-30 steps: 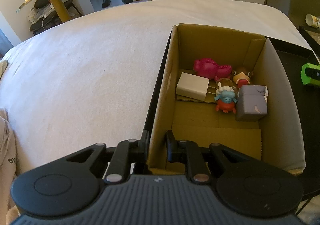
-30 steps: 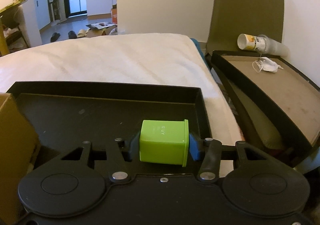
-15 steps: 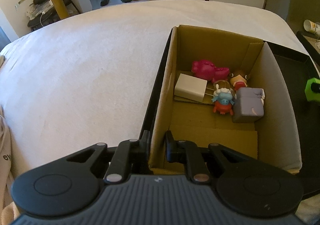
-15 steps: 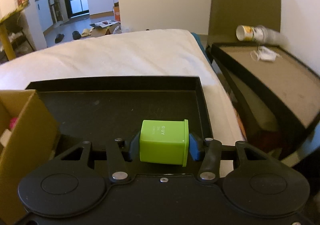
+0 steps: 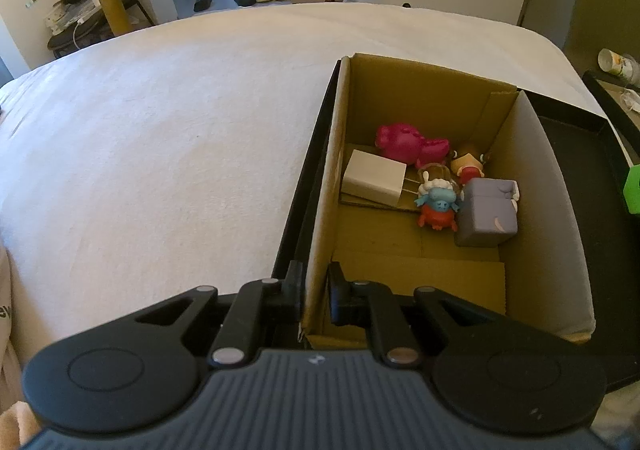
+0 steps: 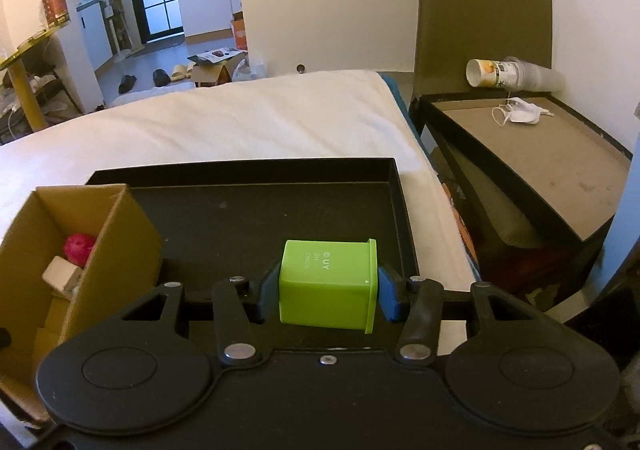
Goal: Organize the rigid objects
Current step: 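Lift the green cube with the right gripper and carry it over the box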
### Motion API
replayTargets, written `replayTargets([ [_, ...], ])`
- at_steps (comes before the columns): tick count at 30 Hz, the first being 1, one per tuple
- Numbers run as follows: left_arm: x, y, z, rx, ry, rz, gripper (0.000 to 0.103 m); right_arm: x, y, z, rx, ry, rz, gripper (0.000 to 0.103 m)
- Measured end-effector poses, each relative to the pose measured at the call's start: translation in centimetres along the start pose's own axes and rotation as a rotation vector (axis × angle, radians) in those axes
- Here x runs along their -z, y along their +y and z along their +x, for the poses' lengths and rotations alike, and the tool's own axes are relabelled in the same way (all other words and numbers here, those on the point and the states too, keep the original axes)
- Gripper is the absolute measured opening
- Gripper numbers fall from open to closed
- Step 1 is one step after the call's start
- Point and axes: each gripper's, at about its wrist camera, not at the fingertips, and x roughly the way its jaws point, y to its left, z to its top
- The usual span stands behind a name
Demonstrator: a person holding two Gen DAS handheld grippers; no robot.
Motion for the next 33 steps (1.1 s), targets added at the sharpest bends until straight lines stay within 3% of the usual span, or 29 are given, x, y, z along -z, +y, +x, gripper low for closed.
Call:
replayTargets([
  [9,0.1,0.5,-0.2,0.022,-0.008,-0.022,0.011,-0.8,1.0,-1.8,-0.034,-0.010,-0.022,0.049],
  [33,0.1,2.1,-0.1,0.096,0.001,-0.081,0.011,-3.1,9.3,-5.4,-0.174,-0.022,-0.179,0.049],
])
